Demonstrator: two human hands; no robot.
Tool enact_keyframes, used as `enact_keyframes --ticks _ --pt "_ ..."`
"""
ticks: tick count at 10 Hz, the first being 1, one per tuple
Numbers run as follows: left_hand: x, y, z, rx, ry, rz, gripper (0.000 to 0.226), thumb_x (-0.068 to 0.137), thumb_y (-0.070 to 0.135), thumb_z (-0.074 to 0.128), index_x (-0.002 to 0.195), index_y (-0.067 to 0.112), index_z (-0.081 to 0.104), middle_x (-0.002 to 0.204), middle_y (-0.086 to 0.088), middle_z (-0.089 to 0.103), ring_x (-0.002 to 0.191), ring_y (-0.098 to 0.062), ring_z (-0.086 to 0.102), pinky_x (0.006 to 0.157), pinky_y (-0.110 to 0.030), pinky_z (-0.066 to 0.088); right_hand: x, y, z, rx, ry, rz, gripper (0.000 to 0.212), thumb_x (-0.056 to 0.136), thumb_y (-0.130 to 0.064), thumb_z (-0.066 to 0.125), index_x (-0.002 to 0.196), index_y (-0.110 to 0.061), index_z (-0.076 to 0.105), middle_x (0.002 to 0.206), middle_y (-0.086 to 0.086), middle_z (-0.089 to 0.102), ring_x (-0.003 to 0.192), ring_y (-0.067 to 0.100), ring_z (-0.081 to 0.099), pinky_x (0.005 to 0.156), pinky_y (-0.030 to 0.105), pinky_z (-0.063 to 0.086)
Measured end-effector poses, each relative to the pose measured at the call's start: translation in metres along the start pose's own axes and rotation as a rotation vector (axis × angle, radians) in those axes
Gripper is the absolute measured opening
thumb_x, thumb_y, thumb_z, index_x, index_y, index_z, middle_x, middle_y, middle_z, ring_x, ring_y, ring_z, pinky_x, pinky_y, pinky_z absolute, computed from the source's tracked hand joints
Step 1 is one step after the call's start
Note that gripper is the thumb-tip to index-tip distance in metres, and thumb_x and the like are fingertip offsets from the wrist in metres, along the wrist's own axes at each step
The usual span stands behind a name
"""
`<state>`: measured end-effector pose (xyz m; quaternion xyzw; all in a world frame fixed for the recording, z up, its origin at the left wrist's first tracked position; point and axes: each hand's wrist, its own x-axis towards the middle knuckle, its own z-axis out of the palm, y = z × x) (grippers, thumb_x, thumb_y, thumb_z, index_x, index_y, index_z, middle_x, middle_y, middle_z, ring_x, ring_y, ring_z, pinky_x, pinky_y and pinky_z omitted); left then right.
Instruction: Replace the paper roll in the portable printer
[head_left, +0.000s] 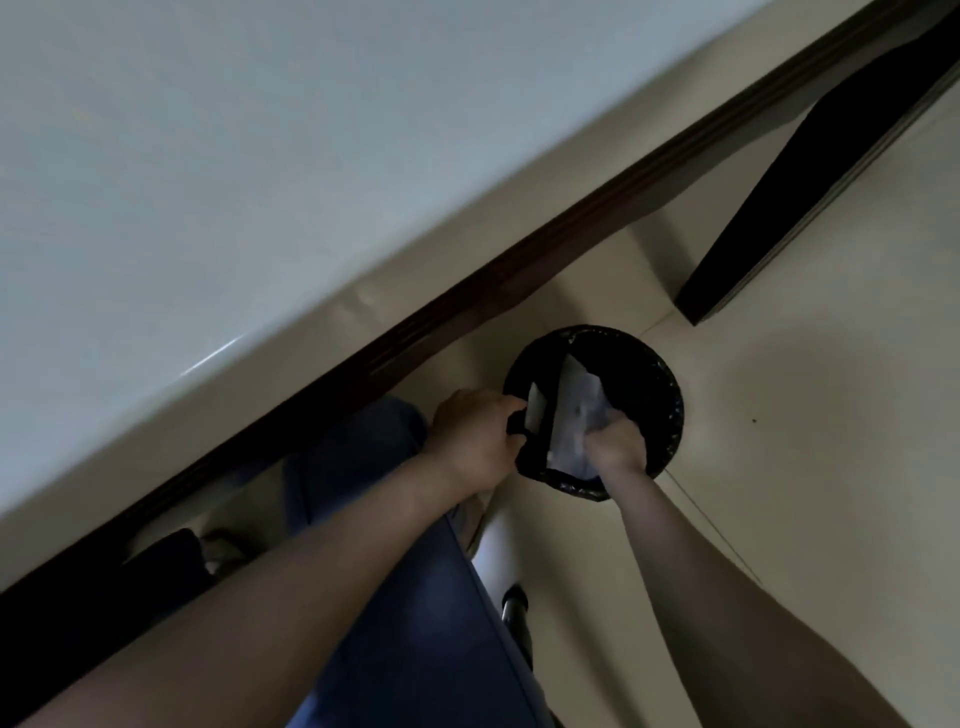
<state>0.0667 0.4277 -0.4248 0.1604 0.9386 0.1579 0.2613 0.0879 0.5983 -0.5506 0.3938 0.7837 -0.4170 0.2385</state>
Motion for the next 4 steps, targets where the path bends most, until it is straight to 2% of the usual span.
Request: enact_keyframes --ticks 1,2,3,4 --pt "-0.006 0.004 -0.008 -0.043 0.039 0.017 0.043 0.092 0.02 0.06 0.135 0.014 0.058 0.133 -0.01 0.062 0.121 -0.029 0.057 0.098 -0.035 0.047 -0.02 0.002 -0.012 0.184 0.092 -0.012 0.043 0.097 -0.014 0.048 0.139 -0.008 0.051 0.136 0.019 0.057 0.121 0.039 0.056 0.095 0.039 0.048" --pt "-0.027 0.015 -0.016 -0.094 0.099 0.082 0.044 0.093 0.024 0.061 0.137 0.018 0.056 0.135 -0.005 0.06 0.126 -0.024 0.054 0.102 -0.031 0.044 -0.047 0.002 -0.028 0.309 0.157 -0.043 0.038 0.099 -0.011 0.046 0.135 -0.006 0.056 0.131 0.018 0.062 0.121 0.037 0.057 0.094 0.033 0.044" --pt "-0.059 0.023 -0.029 -0.112 0.209 0.163 0.043 0.093 0.027 0.061 0.136 0.026 0.056 0.135 0.003 0.059 0.127 -0.016 0.051 0.104 -0.024 0.04 -0.068 0.001 -0.04 0.431 0.212 -0.106 0.029 0.099 -0.017 0.047 0.122 -0.016 0.066 0.126 0.012 0.066 0.115 0.032 0.061 0.099 0.037 0.047" --pt "-0.113 0.024 -0.052 -0.183 0.248 0.259 0.041 0.094 0.036 0.056 0.135 0.037 0.056 0.137 0.014 0.057 0.128 -0.005 0.049 0.107 -0.019 0.038 -0.093 -0.008 -0.06 0.598 0.293 -0.193 0.019 0.098 -0.02 0.054 0.098 -0.033 0.069 0.113 0.005 0.071 0.108 0.026 0.065 0.097 0.047 0.052"
